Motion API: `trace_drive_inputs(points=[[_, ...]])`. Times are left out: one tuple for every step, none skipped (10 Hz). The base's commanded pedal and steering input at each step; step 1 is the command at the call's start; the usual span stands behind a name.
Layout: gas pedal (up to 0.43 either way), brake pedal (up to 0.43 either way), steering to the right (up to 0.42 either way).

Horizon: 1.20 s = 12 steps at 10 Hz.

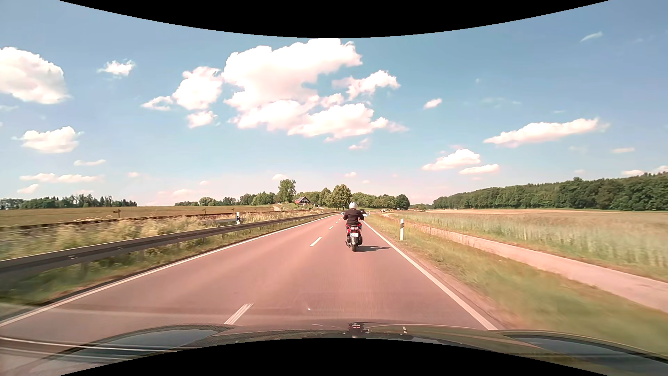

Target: Follow the waypoints while adhering to traffic rules and regulations

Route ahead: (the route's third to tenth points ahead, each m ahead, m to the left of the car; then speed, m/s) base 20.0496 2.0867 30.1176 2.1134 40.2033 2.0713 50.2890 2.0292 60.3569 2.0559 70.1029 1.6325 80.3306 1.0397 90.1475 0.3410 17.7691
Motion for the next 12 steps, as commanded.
trace_drive_inputs(points=[[0.177,0.012,0.0],[0.177,0.012,0.0],[0.189,0.012,0.0],[0.197,0.006,0.0],[0.209,0.012,0.0],[0.22,0.012,0.0],[0.22,0.006,0.0],[0.22,0.012,0.0],[0.22,0.006,0.0],[0.22,0.006,0.0],[0.22,0.006,0.0],[0.22,0.006,0.0]])
